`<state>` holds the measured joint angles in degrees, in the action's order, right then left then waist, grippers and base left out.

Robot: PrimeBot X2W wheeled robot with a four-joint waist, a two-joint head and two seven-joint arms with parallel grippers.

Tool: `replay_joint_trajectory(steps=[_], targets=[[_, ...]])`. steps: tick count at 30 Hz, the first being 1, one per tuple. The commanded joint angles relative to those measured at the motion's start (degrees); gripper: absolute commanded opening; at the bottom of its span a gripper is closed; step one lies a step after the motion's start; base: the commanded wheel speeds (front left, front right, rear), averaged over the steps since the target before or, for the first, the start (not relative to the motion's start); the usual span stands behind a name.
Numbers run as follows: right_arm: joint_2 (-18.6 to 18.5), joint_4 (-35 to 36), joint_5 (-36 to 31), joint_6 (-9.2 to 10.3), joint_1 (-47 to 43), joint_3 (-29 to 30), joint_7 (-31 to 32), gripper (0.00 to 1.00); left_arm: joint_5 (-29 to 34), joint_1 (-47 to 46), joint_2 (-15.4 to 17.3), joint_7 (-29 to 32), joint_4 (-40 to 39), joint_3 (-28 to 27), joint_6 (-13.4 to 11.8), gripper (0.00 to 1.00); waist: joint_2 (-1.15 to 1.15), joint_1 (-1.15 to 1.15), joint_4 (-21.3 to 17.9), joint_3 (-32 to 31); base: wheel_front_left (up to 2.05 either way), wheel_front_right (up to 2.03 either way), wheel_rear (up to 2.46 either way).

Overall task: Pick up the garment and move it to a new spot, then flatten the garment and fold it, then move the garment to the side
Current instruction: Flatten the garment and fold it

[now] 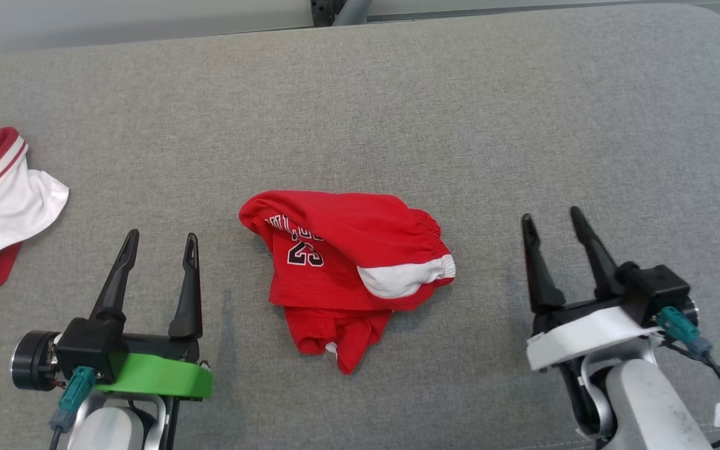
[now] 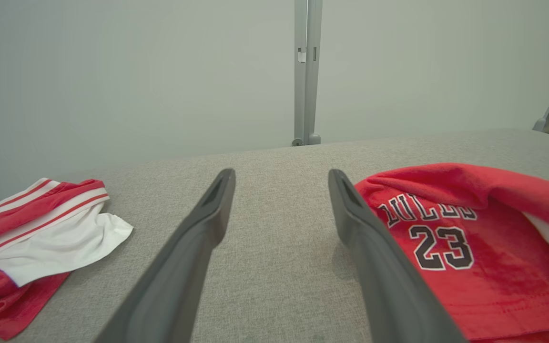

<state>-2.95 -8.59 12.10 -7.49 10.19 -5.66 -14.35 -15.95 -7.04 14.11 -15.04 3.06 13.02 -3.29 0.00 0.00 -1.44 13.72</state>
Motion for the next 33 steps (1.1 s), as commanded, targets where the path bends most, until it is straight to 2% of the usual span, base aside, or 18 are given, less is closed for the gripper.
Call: replay_joint_trajectory(steps=[1,6,16,17,18,20,24,28,33], targets=[[-0.83,-0.32,0.17,0.0,0.62,-2.43,0.98,1.0,0.4,-1.18,-0.19,-0.17,0.14,-0.21,0.43,1.0,0.0,0.0,0.35,0.34,0.0,0.0,0.0],[-4.54,-1.27,3.9,0.0,1.38,-12.21,4.01,1.0,0.82,-2.31,-0.79,-0.17,0.39,-0.39,1.03,1.0,0.0,0.0,1.61,1.27,0.0,0.0,0.0],[-9.88,-3.75,11.02,0.0,5.28,-23.1,8.39,1.0,1.55,-3.11,-2.57,-0.17,0.75,-1.1,1.9,1.0,0.0,0.0,3.45,2.07,0.0,0.0,0.0],[-10.58,-3.6,11.88,0.01,5.77,-24.23,8.8,0.75,1.61,-3.18,-2.78,-0.17,0.89,-1.16,2.06,1.0,0.0,0.0,3.61,2.05,0.0,0.0,0.0],[-11.35,-3.45,12.82,0.01,6.29,-25.18,9.01,0.43,1.7,-3.23,-2.97,-0.17,0.99,-1.24,2.23,1.0,0.0,0.0,3.75,2.04,0.0,0.0,0.0],[-12.49,-2.8,14.49,0.01,7.01,-26.95,9.47,0.0,1.92,-3.41,-3.38,-0.18,1.11,-1.4,2.41,1.0,0.0,0.0,3.98,2.05,0.0,0.0,0.0],[-14.22,-0.7,17.59,0.0,8.11,-29.05,9.07,0.0,2.25,-3.47,-3.98,-0.18,1.27,-1.88,2.83,1.0,0.0,0.0,4.1,2.06,0.0,0.0,0.0],[-14.65,4.34,21.52,0.0,9.83,-32.75,8.9,0.0,2.8,-3.34,-4.63,-0.18,1.28,-2.19,3.35,1.0,0.0,0.0,3.83,2.14,0.0,0.0,0.0],[-12.5,10.81,26.67,0.0,15.56,-38.47,9.74,0.0,3.39,-3.78,-5.18,-0.18,1.68,-2.35,4.03,1.0,0.0,0.0,3.18,2.44,0.0,0.0,0.0]])
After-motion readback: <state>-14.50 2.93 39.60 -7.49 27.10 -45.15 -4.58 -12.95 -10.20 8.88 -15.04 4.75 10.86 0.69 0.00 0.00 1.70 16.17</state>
